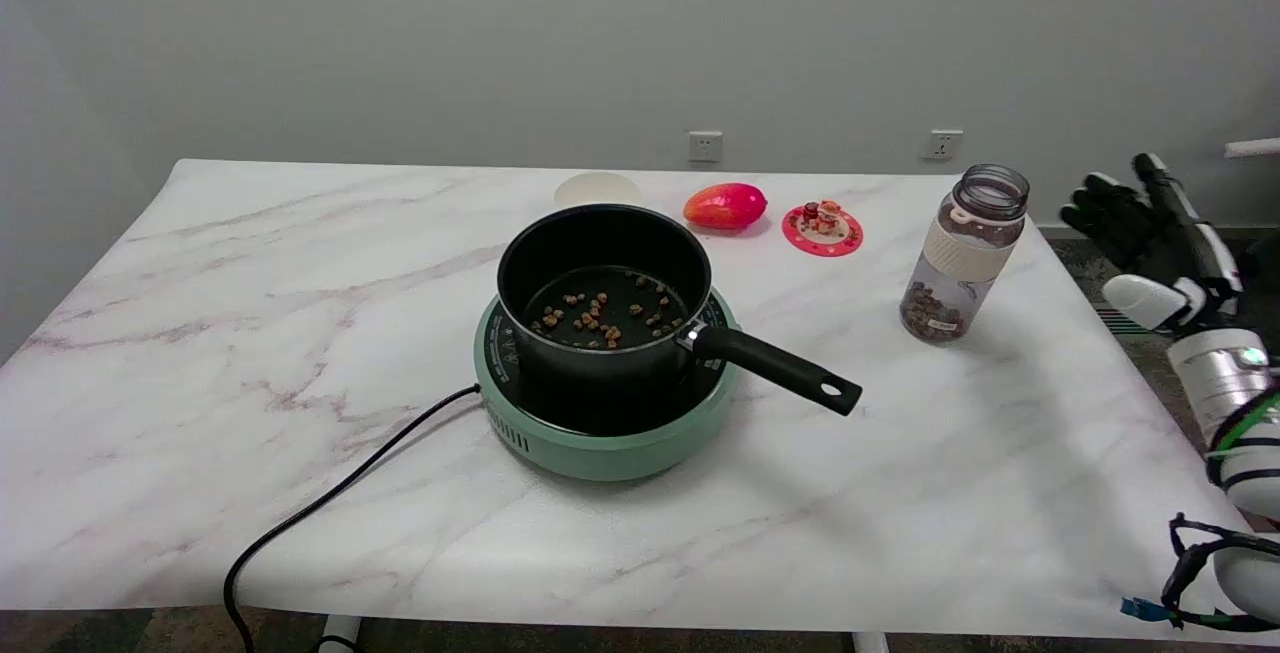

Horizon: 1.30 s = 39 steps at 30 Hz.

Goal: Pick up the bottle.

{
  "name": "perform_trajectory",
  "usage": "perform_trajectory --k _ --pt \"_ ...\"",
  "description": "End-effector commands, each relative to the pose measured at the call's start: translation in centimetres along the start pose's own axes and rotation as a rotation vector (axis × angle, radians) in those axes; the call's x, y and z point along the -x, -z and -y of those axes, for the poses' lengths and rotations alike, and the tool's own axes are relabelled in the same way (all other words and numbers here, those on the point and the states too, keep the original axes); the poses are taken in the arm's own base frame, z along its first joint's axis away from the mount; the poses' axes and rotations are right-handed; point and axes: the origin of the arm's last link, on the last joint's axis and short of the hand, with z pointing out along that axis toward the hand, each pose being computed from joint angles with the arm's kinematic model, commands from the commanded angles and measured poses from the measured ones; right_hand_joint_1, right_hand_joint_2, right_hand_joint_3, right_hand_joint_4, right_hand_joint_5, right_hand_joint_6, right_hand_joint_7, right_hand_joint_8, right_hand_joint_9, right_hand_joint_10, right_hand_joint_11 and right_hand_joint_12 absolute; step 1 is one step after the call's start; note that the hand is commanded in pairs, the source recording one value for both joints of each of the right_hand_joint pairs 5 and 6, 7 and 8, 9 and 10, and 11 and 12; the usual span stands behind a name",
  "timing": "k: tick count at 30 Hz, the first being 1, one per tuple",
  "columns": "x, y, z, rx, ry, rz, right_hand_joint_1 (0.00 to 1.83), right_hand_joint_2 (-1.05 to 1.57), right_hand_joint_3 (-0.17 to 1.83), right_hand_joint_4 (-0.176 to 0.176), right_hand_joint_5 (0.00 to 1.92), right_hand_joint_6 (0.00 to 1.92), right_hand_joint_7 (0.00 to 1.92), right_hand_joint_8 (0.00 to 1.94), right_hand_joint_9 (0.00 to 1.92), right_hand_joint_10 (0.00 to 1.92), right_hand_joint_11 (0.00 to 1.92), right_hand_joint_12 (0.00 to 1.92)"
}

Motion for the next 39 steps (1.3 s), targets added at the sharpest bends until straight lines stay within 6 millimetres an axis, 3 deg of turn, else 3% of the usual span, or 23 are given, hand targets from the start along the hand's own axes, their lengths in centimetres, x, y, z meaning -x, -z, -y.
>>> perform_trajectory --k 1,10,21,27,39 --pt "6.3 -2.6 -2.6 0.132 0.142 0.227 1.22 -0.81 1.11 0.0 0.02 0.02 0.4 0.4 0.42 0.42 0.5 0.5" --pt "5.8 -4.0 -2.7 0.133 0.202 0.231 1.2 -0.94 1.07 0.0 0.02 0.02 0.37 0.37 0.37 0.37 0.46 0.46" --pt "7.0 -5.5 -3.3 0.117 0.196 0.249 1.2 -0.99 1.01 0.0 0.03 0.03 0.38 0.38 0.37 0.37 0.47 0.47" --pt "7.8 -5.6 -4.0 0.128 0.184 0.256 1.2 -1.01 1.02 0.0 0.04 0.04 0.38 0.38 0.36 0.36 0.45 0.45" --pt "7.5 -5.3 -4.2 0.133 0.187 0.25 1.24 -0.99 0.91 0.0 0.06 0.06 0.39 0.39 0.35 0.35 0.4 0.4"
